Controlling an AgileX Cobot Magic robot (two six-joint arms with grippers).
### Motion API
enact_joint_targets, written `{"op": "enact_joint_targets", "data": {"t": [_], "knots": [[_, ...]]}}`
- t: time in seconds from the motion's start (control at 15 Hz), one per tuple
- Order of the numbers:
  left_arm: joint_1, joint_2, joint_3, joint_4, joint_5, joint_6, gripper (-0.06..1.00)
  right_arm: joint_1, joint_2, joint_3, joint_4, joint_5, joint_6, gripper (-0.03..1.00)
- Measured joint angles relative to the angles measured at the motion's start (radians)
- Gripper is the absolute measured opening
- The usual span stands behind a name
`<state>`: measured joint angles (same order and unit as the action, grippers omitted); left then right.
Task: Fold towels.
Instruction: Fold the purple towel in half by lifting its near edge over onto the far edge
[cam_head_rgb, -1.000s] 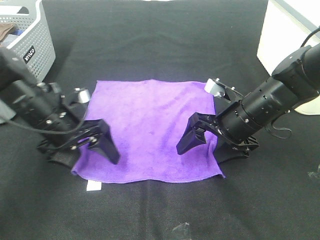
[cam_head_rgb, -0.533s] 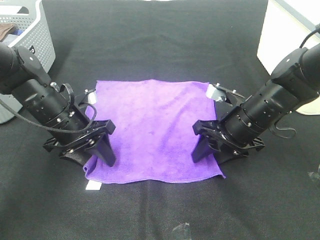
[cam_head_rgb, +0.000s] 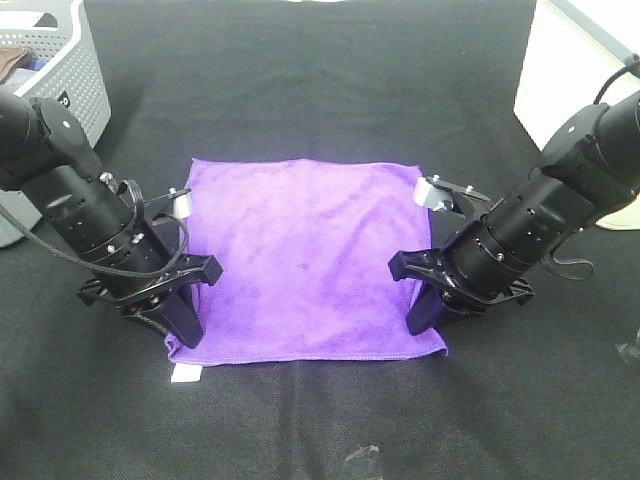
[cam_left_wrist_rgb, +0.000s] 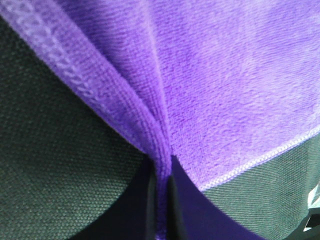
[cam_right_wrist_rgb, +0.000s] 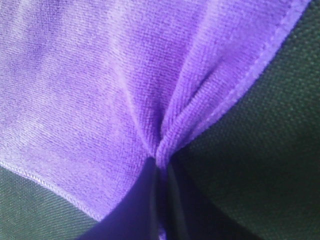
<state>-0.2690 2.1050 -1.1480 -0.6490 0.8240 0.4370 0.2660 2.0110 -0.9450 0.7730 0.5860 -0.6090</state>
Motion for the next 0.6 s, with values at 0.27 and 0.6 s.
{"op": "enact_joint_targets", "data": {"t": [0.27,0.6], "knots": [[0.0,-0.014,0.0,0.027,0.028,0.001,0.0,0.0,-0.017,0.006,-0.011,0.06,0.008,0.0],[0.0,-0.136,0.002,0.057,0.096,-0.002,0.0,0.0,-0.138,0.007,-0.012,0.144,0.078,0.0]]}}
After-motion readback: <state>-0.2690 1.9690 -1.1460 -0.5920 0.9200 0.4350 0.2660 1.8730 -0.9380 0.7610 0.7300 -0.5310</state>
